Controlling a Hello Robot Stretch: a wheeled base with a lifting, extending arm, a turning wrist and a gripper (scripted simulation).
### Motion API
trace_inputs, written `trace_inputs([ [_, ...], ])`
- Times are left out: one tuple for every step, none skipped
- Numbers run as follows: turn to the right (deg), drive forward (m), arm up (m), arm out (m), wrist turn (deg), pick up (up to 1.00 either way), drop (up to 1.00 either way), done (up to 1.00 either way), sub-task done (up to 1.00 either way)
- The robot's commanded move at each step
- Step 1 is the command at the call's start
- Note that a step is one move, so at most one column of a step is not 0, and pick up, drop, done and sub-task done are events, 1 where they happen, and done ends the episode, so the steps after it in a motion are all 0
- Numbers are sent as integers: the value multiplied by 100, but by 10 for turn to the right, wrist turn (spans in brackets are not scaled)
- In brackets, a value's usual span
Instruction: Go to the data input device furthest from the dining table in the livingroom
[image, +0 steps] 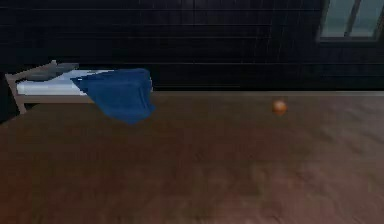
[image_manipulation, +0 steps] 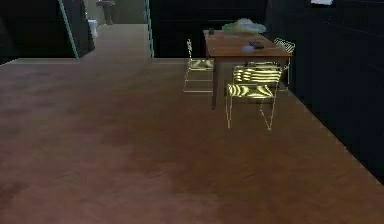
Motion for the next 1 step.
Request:
trace_inputs([
  [450, 0, 0, 0, 0, 0, 0, 0, 0],
])
